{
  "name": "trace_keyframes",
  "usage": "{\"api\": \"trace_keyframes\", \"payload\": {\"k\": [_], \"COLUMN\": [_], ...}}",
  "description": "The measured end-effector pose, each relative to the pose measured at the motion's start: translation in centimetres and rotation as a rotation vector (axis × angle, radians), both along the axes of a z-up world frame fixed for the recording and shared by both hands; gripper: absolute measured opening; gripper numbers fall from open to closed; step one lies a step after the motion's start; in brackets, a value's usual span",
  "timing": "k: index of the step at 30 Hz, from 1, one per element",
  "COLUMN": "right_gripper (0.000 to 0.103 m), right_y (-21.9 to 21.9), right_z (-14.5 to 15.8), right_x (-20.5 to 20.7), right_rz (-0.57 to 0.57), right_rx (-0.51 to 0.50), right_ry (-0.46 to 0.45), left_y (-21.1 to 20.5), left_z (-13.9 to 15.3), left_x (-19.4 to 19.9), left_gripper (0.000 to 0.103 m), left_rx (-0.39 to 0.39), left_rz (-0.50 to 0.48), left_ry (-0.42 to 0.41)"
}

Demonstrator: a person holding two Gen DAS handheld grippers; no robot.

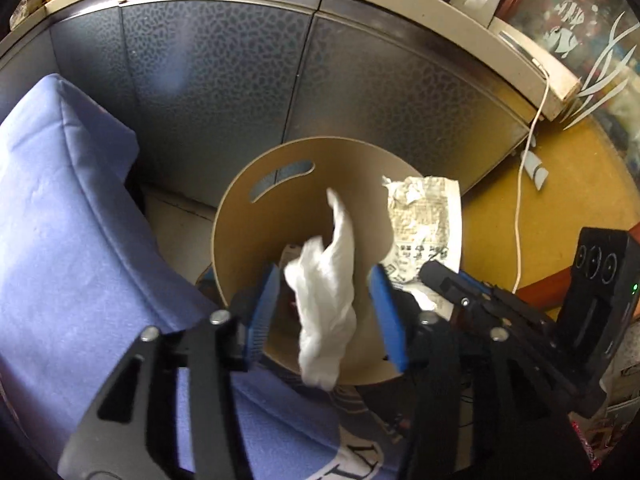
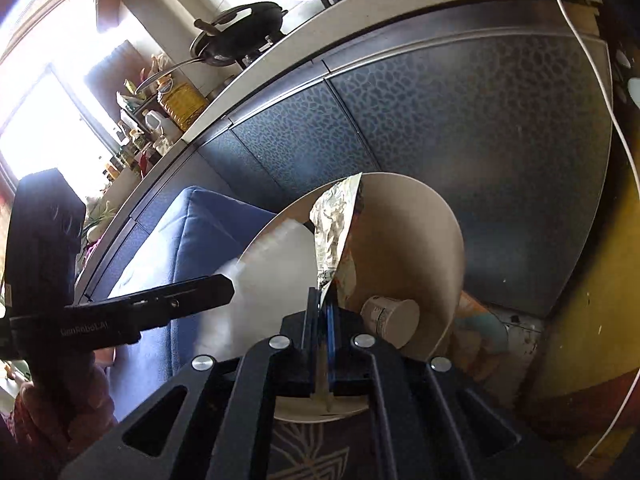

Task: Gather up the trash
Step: 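Carry the tissue and wrapper to the wooden bin and release both, then move both grippers back over the remaining trash on the table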

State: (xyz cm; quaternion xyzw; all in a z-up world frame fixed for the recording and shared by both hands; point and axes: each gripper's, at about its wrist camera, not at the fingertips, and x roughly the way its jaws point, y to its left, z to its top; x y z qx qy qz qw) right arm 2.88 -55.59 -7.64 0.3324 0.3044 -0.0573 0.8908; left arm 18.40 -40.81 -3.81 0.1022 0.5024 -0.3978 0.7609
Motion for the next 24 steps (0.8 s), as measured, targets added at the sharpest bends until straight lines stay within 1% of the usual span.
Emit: {"api": "trace_keyframes", "payload": {"k": [1, 2, 3, 4, 5, 6, 10, 14, 18, 22, 24], "right_gripper": [0.008, 0.019, 0.043, 0.055, 0.073, 0.077, 0.077, 0.077, 0.077, 0.076, 0.07], "right_y": [0.3, 0.5, 0.6, 0.8, 1.2, 1.5, 2.8, 5.0, 7.7, 12.1, 15.0], "right_z": [0.2, 0.4, 0.5, 0.9, 1.4, 1.9, 4.0, 6.1, 7.2, 8.2, 8.5], "right_x": [-0.1, -0.3, -0.4, -0.8, -0.6, -0.7, -0.8, -0.5, 0.8, 1.8, 2.4], "right_rz": [-0.008, -0.011, -0.014, -0.029, -0.045, -0.047, -0.028, 0.02, 0.115, 0.233, 0.31], "right_rx": [0.009, 0.011, 0.005, -0.012, -0.036, -0.061, -0.108, -0.117, -0.053, -0.06, -0.073], "right_ry": [-0.001, -0.005, -0.009, -0.018, -0.033, -0.045, -0.082, -0.111, -0.107, -0.111, -0.111], "left_y": [0.0, 0.2, 0.6, 1.1, 1.5, 1.9, 4.7, 8.7, 14.6, 21.9, 25.6], "left_z": [0.0, 0.1, 0.3, 0.6, 1.0, 1.3, 3.0, 4.9, 5.9, 5.1, 4.5], "left_x": [0.0, -0.1, -0.2, -0.3, -0.5, -0.7, -1.8, -3.7, -5.8, -7.7, -8.8], "left_gripper": [0.054, 0.055, 0.055, 0.055, 0.055, 0.055, 0.055, 0.055, 0.055, 0.055, 0.055], "left_rx": [0.004, 0.0, -0.007, -0.013, -0.021, -0.03, -0.088, -0.124, -0.14, -0.13, -0.12], "left_rz": [0.002, 0.005, 0.008, 0.013, 0.02, 0.023, 0.041, 0.06, 0.114, 0.205, 0.263], "left_ry": [-0.001, 0.001, 0.0, -0.005, -0.012, -0.016, -0.033, -0.099, -0.174, -0.174, -0.18]}}
